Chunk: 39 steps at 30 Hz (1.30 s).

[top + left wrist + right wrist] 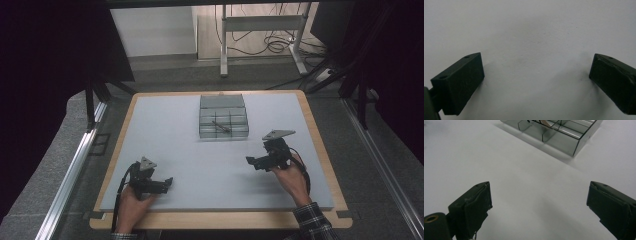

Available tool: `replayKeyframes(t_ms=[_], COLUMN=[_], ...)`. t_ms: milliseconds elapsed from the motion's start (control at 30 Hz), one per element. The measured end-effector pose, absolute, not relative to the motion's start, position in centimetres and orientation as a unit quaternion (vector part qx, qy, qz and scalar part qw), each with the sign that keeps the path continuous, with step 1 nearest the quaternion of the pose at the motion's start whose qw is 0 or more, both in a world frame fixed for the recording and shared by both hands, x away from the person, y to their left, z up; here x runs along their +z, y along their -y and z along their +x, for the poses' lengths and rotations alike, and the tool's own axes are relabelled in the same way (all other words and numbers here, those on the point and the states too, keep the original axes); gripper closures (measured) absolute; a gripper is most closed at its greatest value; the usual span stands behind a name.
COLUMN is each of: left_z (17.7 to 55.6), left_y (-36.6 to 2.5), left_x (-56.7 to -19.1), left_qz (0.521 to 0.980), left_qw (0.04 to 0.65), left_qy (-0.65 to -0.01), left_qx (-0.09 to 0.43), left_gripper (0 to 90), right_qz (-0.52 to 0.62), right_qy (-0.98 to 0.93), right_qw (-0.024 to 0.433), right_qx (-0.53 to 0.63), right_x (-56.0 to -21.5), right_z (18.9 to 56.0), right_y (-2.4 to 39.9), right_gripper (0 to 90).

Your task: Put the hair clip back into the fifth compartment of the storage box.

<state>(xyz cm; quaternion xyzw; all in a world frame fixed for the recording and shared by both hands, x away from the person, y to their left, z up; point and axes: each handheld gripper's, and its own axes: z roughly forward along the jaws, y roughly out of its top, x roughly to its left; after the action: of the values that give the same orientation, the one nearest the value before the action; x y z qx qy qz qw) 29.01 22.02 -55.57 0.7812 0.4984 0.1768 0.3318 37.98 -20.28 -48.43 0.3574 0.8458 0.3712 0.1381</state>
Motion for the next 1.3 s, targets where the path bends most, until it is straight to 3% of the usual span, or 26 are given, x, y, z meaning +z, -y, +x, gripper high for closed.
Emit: replayKeyframes(t_ms=[1167, 1300], left_z=[29.0, 29.0], left_y=[-22.0, -22.0], left_x=[-55.5, -55.5], left_qz=[0.782, 0.782], left_qw=[0.331, 0.331], left_qy=[-0.498, -0.498], left_qx=[0.178, 0.178], left_gripper=[0.1, 0.2], right_qz=[0.39, 0.38], right_qy=[-0.852, -0.857], right_qw=[0.121, 0.138], right_qx=[0.327, 0.32], right_x=[-52.3, -52.6], right_z=[34.6, 34.4], right_y=[24.2, 24.0], right_gripper=[1.2, 0.1])
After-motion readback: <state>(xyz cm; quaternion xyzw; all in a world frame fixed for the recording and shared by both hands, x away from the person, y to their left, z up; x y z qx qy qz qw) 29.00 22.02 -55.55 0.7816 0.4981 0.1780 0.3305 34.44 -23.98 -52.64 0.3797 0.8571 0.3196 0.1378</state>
